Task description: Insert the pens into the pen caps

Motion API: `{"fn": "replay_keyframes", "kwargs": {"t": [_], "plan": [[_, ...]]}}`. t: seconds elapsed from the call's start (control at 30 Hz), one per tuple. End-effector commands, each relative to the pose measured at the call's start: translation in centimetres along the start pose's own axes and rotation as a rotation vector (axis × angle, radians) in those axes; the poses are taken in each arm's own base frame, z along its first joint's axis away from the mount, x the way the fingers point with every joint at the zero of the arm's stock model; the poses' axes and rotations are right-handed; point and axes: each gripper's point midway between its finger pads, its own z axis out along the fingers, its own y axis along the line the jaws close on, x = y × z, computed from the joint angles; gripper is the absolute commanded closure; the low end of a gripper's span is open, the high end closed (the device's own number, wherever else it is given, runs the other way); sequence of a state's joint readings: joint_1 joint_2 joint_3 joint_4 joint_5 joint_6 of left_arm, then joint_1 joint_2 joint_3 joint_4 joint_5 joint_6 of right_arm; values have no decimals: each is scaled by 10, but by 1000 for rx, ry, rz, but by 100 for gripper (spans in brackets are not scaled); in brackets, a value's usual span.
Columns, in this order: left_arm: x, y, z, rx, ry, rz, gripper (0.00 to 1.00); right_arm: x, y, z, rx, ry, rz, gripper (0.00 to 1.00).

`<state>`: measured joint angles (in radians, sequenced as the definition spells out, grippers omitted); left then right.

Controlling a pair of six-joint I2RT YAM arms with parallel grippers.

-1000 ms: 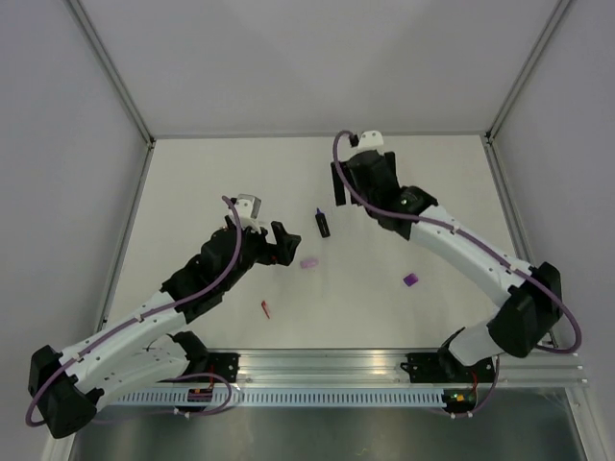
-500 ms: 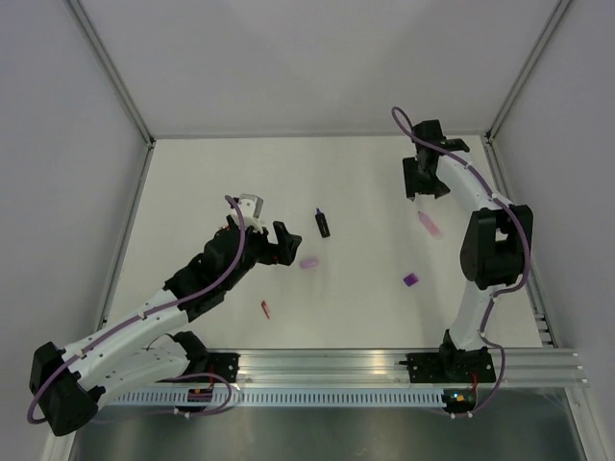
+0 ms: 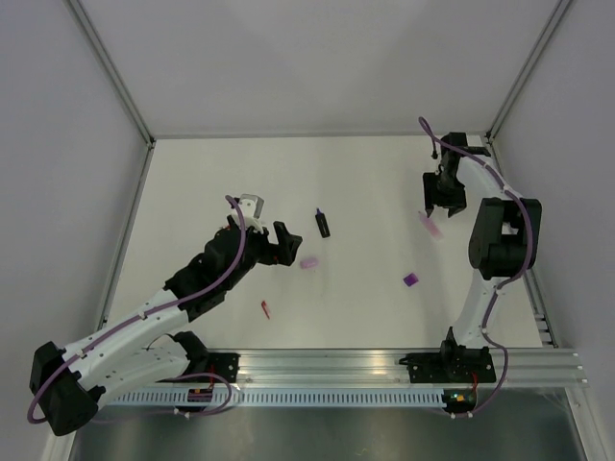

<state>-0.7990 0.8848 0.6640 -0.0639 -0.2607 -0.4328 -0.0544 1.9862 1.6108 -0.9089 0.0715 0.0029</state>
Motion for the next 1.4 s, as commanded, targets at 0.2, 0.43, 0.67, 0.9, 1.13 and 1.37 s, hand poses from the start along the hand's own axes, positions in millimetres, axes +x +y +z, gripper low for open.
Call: {"fn": "replay_keyframes", "kwargs": {"t": [0.2, 0.43, 0.67, 0.9, 1.13, 1.37], "plan": [[-7, -9, 1, 36, -27, -17, 0, 27, 3, 31, -4, 121, -55, 39], [-6, -8, 3, 33, -23, -18, 0, 37, 4, 45, 1, 177, -56, 44], [-7, -7, 2, 26, -27, -16, 0, 50, 9, 52, 23, 219, -77, 51], [-3, -7, 6, 21, -19, -32, 0, 49, 11, 48, 45, 212, -70, 76], [2, -5, 7, 13, -11, -59, 0, 48, 70, 52, 5, 162, -109, 93], [8, -3, 12, -1, 10, -62, 0, 23, 128, 24, -53, -17, -116, 100]]}}
